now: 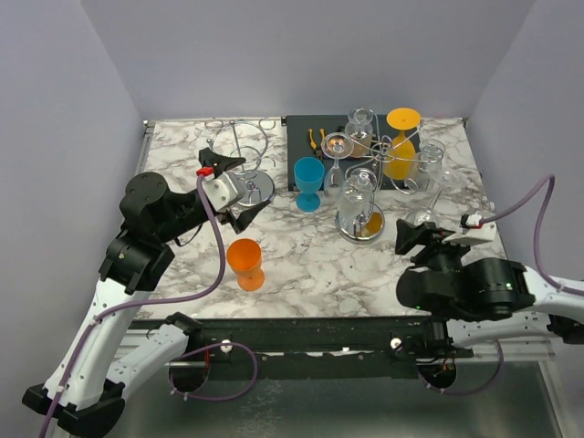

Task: Place the wine glass upside down on the wine glass rack
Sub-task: Turn the wine glass upside down at the wine rack.

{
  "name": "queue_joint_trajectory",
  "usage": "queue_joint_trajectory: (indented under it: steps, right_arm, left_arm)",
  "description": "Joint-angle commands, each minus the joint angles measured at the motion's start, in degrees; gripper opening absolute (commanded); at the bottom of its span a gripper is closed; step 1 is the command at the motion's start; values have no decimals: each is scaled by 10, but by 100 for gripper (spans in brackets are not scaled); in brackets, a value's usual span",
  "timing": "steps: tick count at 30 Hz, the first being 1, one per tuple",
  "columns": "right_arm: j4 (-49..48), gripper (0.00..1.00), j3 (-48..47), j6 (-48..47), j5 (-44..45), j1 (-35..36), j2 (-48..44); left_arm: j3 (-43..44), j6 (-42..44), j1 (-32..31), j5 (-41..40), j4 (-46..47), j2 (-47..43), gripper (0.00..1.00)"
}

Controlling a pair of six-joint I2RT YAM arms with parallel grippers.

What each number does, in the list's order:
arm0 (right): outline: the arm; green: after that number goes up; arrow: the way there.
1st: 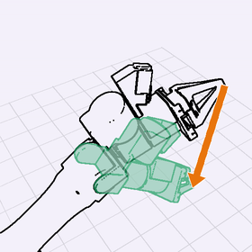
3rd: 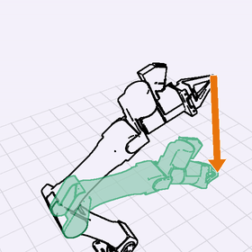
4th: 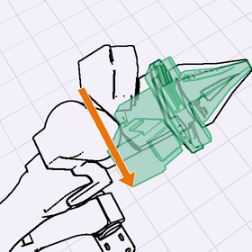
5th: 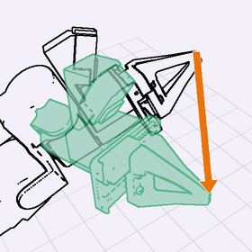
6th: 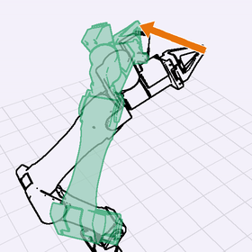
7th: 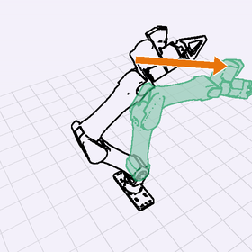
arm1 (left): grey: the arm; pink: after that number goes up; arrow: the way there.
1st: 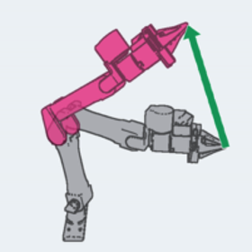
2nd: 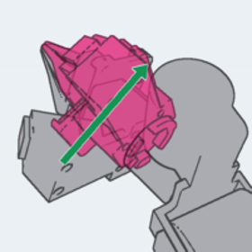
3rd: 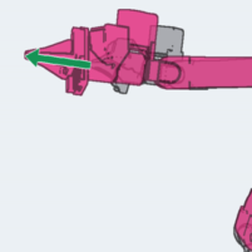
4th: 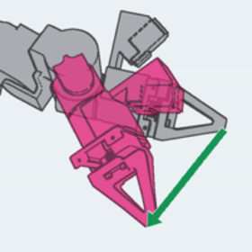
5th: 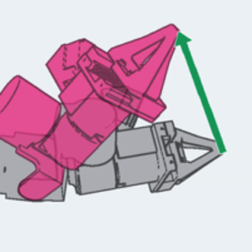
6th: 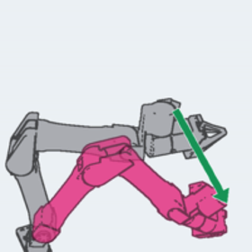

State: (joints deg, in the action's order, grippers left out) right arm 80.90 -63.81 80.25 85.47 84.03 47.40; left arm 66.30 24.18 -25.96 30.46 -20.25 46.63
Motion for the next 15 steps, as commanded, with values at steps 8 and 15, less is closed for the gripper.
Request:
queue_joint_trajectory:
  steps: [8,15]
  right_arm:
    - [-83,1,-58,-248,-57,93,-58]
    - [-256,1,-103,-411,25,127,-42]
  left_arm:
    - [0,-1,-1,28,8,-8,99]
    - [11,-8,-1,55,9,8,99]
